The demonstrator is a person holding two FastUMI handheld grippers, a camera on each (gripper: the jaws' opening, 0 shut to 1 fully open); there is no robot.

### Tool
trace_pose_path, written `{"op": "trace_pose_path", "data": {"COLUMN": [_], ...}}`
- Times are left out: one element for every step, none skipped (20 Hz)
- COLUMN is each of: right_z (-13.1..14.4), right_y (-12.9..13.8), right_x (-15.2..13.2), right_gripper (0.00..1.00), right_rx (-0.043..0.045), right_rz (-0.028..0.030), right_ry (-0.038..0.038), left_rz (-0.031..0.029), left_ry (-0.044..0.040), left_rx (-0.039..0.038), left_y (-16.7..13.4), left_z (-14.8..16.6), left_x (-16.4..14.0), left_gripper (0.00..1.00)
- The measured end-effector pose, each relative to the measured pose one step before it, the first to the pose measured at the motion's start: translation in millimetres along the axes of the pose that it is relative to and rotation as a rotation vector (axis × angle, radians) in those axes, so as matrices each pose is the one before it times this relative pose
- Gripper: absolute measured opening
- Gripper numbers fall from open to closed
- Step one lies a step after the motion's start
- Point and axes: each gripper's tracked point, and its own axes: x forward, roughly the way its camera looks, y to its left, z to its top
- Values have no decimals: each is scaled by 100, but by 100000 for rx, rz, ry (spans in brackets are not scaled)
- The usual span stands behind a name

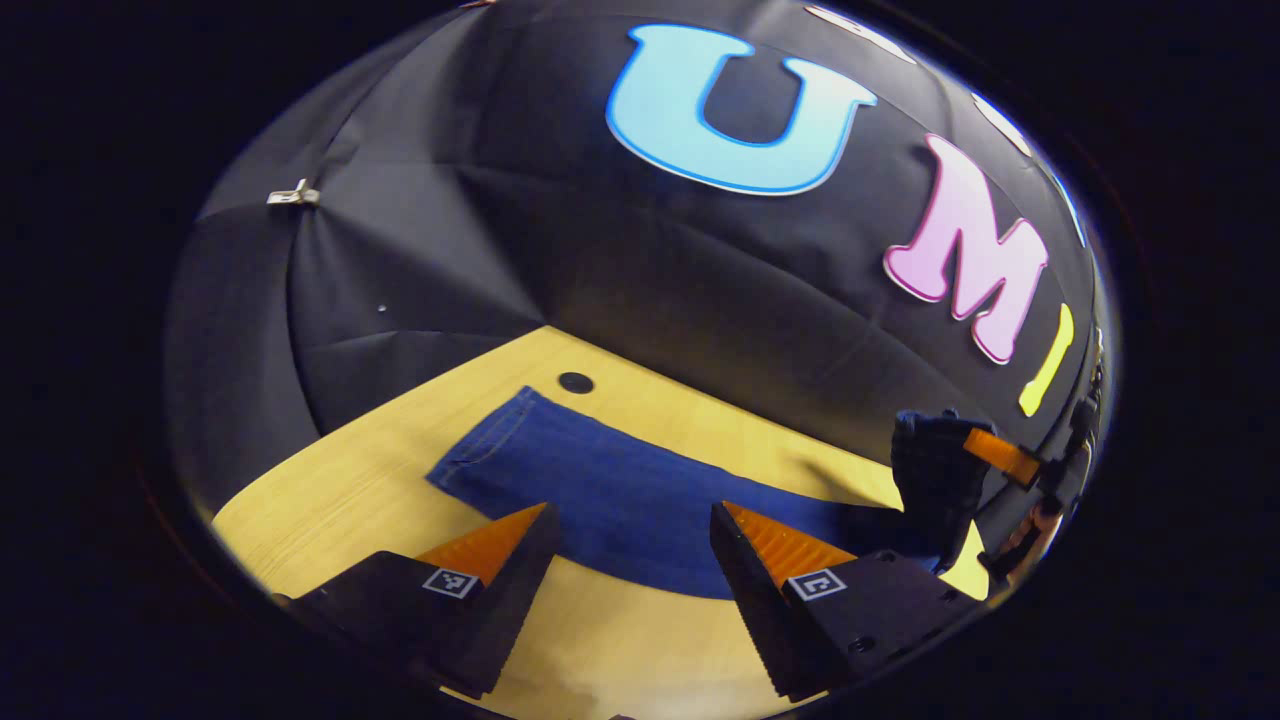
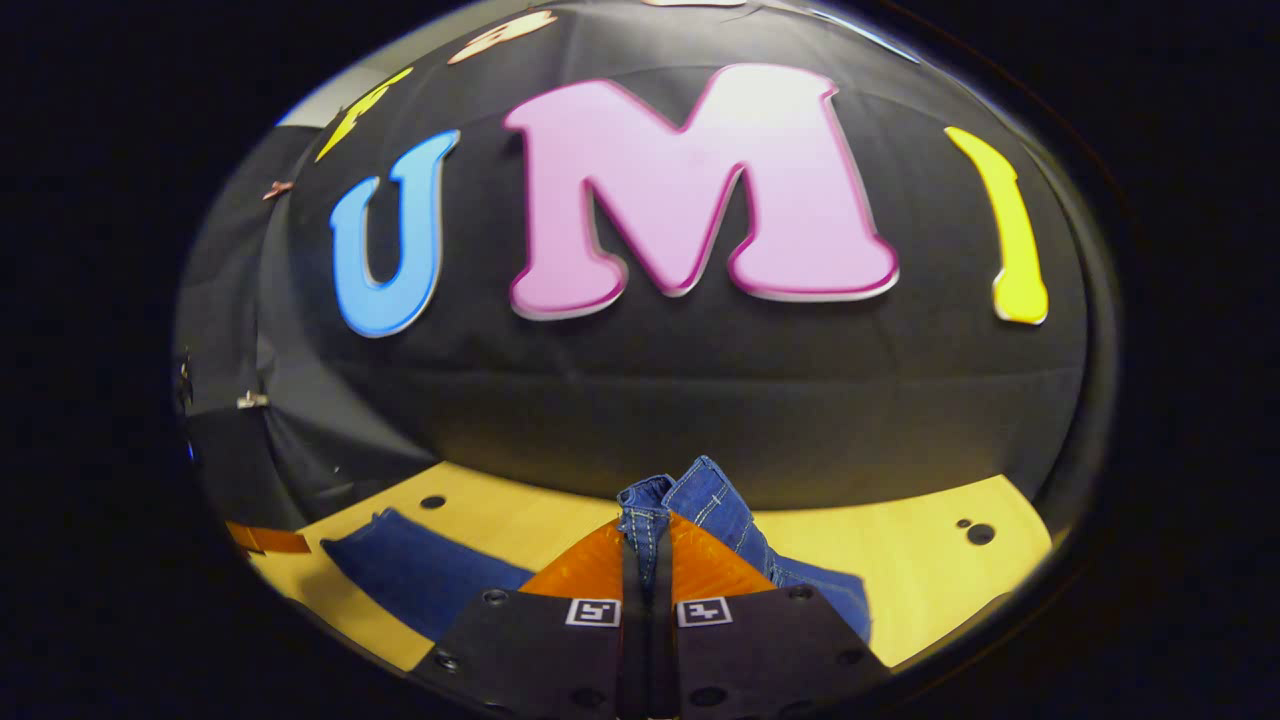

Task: Grasp the waist and the cuffs of the jeans and fold them to make the two legs overlap; first hold the waist and fold one-third of the jeans toward the cuffs, then hold the cuffs and fold the remaining one-third in the same direction to finish folding.

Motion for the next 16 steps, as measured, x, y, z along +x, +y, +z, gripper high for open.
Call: {"op": "trace_pose_path", "data": {"right_z": [-1396, -2014, -2355, -1581, -1783, -1324, -1087, -336, -58, 160, 587, -22, -665, -246, 69, 291], "right_y": [-1615, -1540, -1929, -1456, -1727, -837, -2542, -1291, -2124, -1143, -1284, 166, 2564, -772, 13, 31], "right_x": [52, 540, 1463, 768, 345, -49, 337, -565, -145, -546, -329, -1042, -1126, -475, -588, -468], "right_gripper": [5, 5, 5, 5, 9, 31, 53, 74, 96, 96, 95, 96, 95, 96, 93, 96], "right_rx": [-2091, -2290, -2343, -1134, 686, 1039, -1128, -2154, -1840, -775, 243, -33, -1087, -1754, -2013, -1528], "right_rz": [1801, 1366, 1135, 2722, 3209, 4297, 1399, -1522, -1646, -529, 327, 491, 239, -19, 45, 106], "right_ry": [2046, 2255, 2646, 4035, 5011, 4549, 1843, 1091, -756, -582, -345, -35, 327, 260, -249, -676], "left_rz": [2352, 2694, 2298, 2961, 2035, 1800, 1064, 1072, 1226, 898, 317, -584, 322, 1381, 1161, 1624], "left_ry": [-872, -659, -291, -709, -637, -14, 562, 770, 831, 1736, 1954, 1652, 2432, 1872, 1865, 2234], "left_rx": [-1106, -1368, -1210, -552, 188, 977, 1425, 2062, 2277, 1511, 546, 215, 913, 1768, 1818, 811], "left_y": [1264, 1359, 1125, 1303, 1115, 1204, 1174, 996, 636, 501, 80, -346, -53, 346, 316, 281], "left_z": [-124, 247, 77, 351, 277, 312, 75, 126, -12, -165, -414, -700, -643, -383, -446, -533], "left_x": [381, 402, 572, 561, 785, 683, 797, 890, 1162, 1172, 1005, 751, 704, 819, 760, 643], "left_gripper": [97, 96, 96, 96, 96, 96, 96, 96, 96, 96, 96, 96, 96, 96, 96, 96]}}
